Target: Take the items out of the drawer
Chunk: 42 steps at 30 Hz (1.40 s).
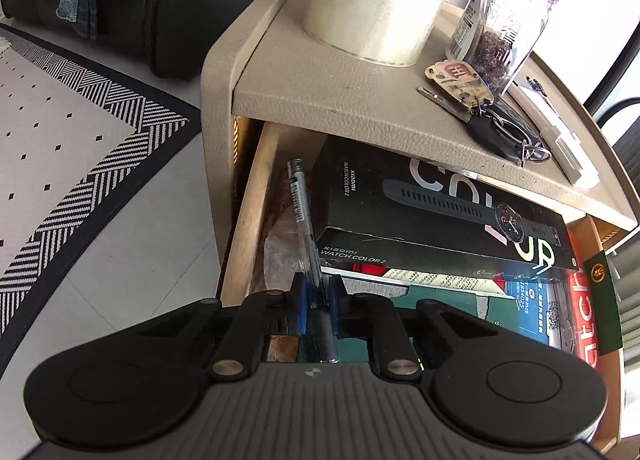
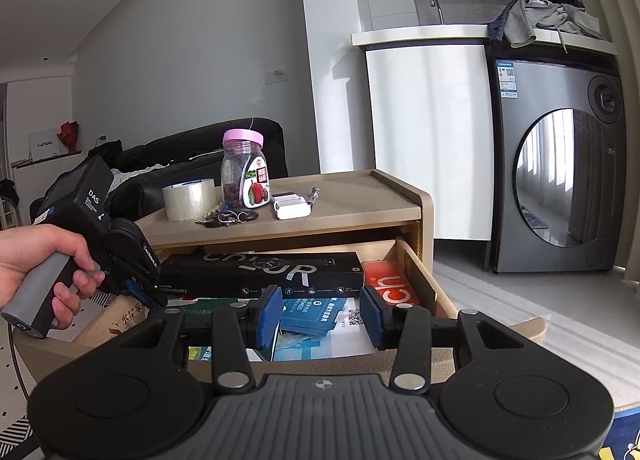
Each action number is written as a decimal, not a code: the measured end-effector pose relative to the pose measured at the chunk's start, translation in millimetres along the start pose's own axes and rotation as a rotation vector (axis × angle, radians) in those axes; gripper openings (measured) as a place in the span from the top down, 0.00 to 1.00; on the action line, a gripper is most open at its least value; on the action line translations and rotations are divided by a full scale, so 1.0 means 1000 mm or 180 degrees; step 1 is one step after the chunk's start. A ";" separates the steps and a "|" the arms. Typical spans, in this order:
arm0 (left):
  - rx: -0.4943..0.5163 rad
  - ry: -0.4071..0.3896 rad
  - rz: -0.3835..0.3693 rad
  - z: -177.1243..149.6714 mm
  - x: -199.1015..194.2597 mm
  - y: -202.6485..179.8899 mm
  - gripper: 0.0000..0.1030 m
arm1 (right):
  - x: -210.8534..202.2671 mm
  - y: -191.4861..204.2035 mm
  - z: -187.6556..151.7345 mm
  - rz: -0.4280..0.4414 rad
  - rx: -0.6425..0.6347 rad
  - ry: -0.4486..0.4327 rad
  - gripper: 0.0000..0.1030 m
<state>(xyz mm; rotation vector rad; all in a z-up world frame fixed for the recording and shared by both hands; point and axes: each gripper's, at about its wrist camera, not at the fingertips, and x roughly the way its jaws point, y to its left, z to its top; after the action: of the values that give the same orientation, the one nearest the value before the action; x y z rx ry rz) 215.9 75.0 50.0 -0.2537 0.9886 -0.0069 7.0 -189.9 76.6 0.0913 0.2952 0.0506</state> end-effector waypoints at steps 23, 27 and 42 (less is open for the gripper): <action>0.0635 -0.1352 0.0165 0.001 -0.112 -0.041 0.90 | -0.002 0.006 -0.001 0.0000 -0.0046 0.0014 0.54; 0.0681 -0.1554 0.0177 0.010 -0.120 -0.051 0.90 | 0.000 0.007 -0.002 -0.0012 -0.0084 0.0033 0.54; 0.0738 -0.2249 0.0232 0.091 -0.104 -0.069 0.89 | 0.012 0.008 0.003 -0.0172 -0.0174 0.0057 0.54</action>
<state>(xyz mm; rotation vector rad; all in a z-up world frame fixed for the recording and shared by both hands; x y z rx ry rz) 241.2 39.6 198.1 0.0031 0.2875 0.0327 19.0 -181.7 76.8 0.0286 0.3140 0.0060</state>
